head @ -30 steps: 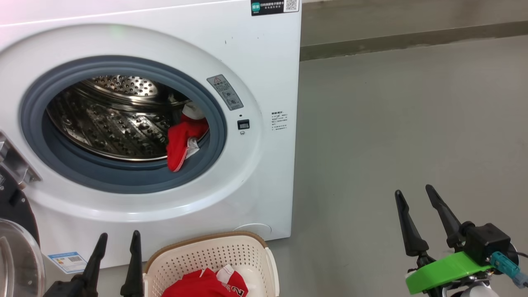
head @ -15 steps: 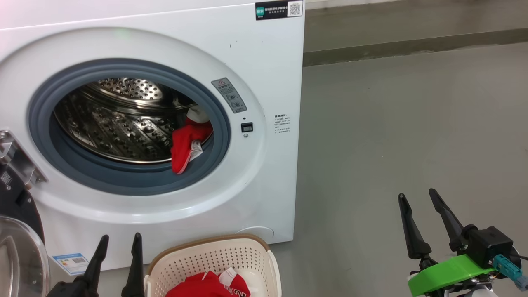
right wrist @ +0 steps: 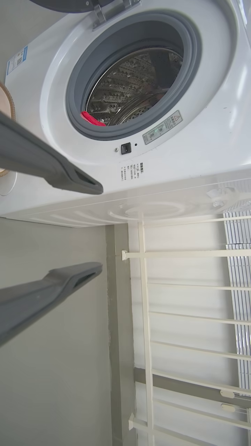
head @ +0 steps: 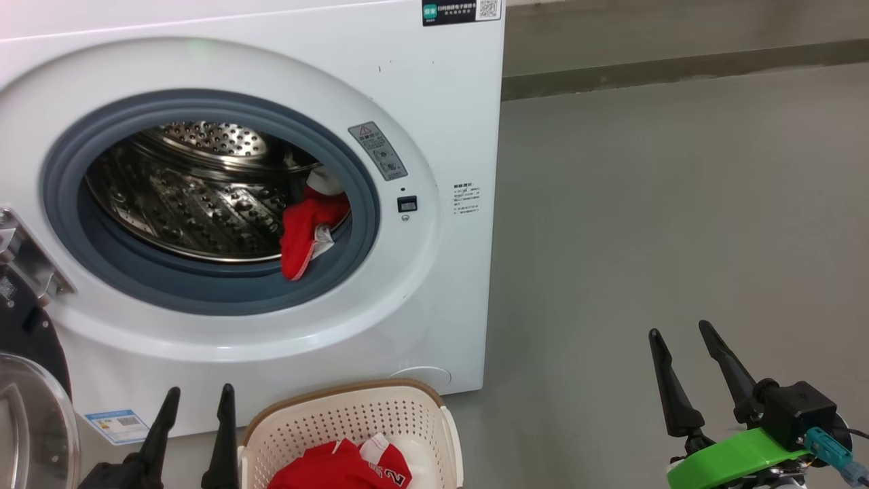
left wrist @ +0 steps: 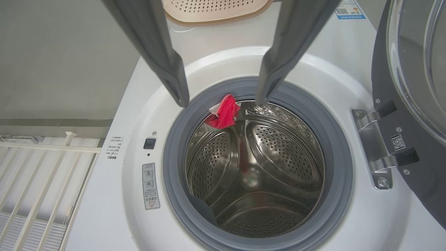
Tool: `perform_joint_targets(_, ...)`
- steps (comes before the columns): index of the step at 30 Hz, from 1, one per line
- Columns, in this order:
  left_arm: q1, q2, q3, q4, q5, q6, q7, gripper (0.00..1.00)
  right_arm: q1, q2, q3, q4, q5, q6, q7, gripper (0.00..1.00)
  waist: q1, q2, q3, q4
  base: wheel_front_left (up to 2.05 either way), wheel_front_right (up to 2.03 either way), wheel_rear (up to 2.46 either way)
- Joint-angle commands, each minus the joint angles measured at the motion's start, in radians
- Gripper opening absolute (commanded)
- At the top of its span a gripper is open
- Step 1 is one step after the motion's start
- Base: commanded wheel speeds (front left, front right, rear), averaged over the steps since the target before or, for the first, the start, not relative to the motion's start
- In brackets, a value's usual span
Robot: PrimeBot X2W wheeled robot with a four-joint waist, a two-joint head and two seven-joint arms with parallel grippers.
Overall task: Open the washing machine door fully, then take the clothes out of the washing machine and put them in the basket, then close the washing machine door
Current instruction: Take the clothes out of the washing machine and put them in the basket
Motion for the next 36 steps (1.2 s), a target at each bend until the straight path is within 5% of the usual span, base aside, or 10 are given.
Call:
perform_joint_targets(1, -0.045, 0.013, 0.027, -0.015, 0.006, -0.005, -0.012, 1.00, -0.023, -0.013, 0.024, -0.027, -0.004, 0.006, -0.006, 1.00, 0.0000, -0.0001, 0.010, 0.002, 0.00, 0.00, 0.00)
perform_joint_targets(13, -0.179, 0.020, -0.016, 0.063, 0.014, -0.006, -0.012, 1.00, -0.046, -0.013, 0.045, -0.027, 0.000, 0.006, -0.006, 1.00, 0.0000, -0.0001, 0.090, 0.001, 0.00, 0.00, 0.00)
perform_joint_targets(36, -0.781, 0.115, 0.002, 0.364, 0.017, -0.006, -0.012, 1.00, -0.213, -0.011, 0.082, -0.058, 0.009, 0.006, -0.006, 1.00, 0.0000, -0.0001, 0.476, -0.048, 0.00, 0.00, 0.00)
